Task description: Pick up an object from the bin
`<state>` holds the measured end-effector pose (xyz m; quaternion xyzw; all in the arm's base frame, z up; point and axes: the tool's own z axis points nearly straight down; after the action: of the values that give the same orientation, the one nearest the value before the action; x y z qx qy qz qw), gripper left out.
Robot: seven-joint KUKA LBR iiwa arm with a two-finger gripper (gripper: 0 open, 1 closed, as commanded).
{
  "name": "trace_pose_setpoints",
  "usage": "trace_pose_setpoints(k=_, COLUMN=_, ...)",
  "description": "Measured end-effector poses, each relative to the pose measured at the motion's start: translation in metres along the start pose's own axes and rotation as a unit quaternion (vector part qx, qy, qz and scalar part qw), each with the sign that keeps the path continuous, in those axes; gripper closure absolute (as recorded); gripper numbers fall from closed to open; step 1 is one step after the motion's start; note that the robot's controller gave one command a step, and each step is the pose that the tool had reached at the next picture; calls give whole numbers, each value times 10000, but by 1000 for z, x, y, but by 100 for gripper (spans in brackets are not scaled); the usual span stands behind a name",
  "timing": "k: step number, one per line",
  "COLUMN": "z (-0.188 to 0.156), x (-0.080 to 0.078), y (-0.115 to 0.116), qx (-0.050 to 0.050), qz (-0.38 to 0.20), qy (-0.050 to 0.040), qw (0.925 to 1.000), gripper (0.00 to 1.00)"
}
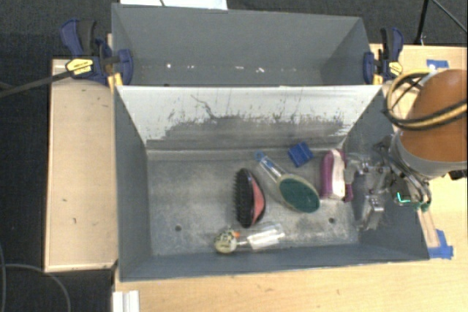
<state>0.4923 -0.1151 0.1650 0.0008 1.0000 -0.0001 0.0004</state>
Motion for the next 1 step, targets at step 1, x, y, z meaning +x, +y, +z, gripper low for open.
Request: trace_pose_setpoints(k=1, z=99, x=-51, y=81, qx=-24, qz=481, qy=14, qw=9988, gripper=0)
